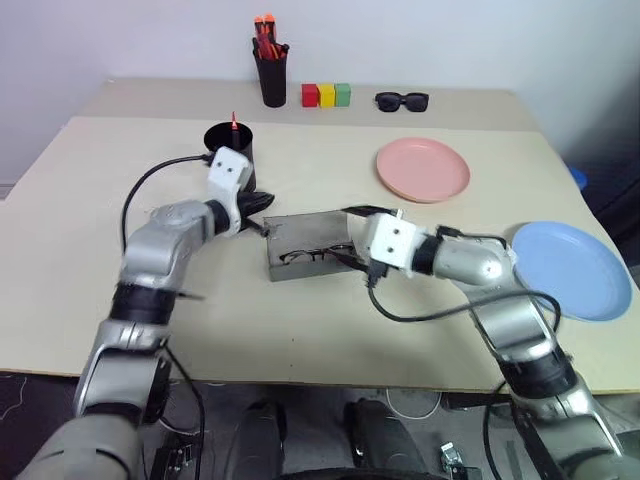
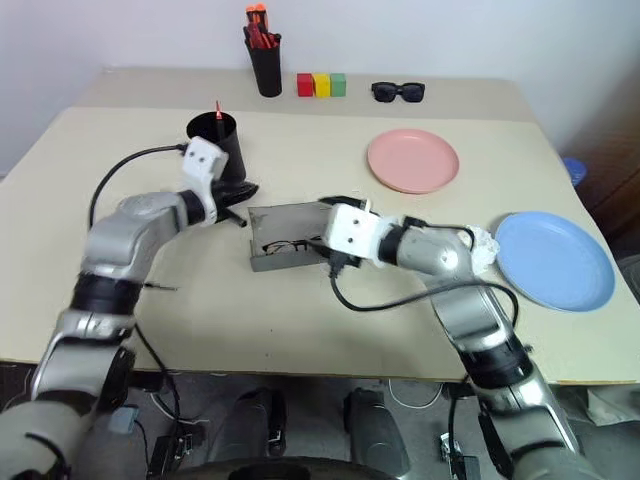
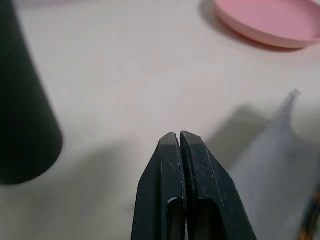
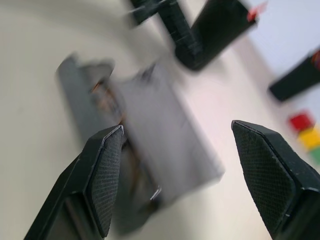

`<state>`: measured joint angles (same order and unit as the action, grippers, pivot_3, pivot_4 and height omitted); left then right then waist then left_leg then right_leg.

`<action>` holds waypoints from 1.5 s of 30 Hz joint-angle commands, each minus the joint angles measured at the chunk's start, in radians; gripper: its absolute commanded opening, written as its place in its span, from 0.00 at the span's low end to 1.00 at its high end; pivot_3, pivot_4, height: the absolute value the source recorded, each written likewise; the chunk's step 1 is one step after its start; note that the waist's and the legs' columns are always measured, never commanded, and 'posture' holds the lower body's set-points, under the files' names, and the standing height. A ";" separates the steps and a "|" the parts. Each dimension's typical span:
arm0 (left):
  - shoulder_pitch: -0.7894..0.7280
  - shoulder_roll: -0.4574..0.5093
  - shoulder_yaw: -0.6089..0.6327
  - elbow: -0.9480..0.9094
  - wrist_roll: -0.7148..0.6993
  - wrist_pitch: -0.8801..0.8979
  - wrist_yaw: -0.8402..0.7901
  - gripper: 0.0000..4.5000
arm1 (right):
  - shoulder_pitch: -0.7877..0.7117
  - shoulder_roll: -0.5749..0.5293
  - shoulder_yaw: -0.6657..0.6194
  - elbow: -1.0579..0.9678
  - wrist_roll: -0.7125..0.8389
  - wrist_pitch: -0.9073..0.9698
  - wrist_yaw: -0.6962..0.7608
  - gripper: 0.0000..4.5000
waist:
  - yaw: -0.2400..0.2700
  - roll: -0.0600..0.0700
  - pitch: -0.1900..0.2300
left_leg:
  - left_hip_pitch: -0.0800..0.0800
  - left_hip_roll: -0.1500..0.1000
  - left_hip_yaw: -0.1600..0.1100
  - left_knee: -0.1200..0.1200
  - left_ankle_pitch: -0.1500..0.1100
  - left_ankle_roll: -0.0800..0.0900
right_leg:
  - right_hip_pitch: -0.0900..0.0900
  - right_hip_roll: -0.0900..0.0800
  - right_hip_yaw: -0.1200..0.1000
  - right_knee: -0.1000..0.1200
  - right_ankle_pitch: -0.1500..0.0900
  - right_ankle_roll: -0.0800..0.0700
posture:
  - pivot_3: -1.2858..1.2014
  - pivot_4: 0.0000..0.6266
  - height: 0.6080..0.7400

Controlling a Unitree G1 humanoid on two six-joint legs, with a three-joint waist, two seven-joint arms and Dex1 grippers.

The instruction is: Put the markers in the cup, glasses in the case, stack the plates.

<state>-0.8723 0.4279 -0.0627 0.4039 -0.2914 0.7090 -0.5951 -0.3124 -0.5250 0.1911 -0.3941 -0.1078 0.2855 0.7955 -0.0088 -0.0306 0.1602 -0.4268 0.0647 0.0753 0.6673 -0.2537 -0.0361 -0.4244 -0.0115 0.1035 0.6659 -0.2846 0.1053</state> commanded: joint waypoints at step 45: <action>0.321 0.225 -0.211 -0.478 0.104 -0.171 -0.618 0.01 | 0.064 -0.032 -0.141 0.045 0.092 0.124 -0.205 0.78 | -0.007 0.001 0.000 | 0.001 0.001 0.000 0.000 0.000 0.000 | 0.000 0.000 0.002 0.001 0.000 -0.001 | 0.52 0.24 0.89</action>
<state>-0.5667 0.6476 -0.2600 -0.0589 -0.2091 0.5751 -1.2306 -0.2064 -0.5454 0.0437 -0.3726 0.0120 0.4314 0.6105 -0.0157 -0.0297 0.1600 -0.4254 0.0655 0.0757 0.6676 -0.2538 -0.0360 -0.4244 -0.0111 0.1054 0.6670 -0.2852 0.1044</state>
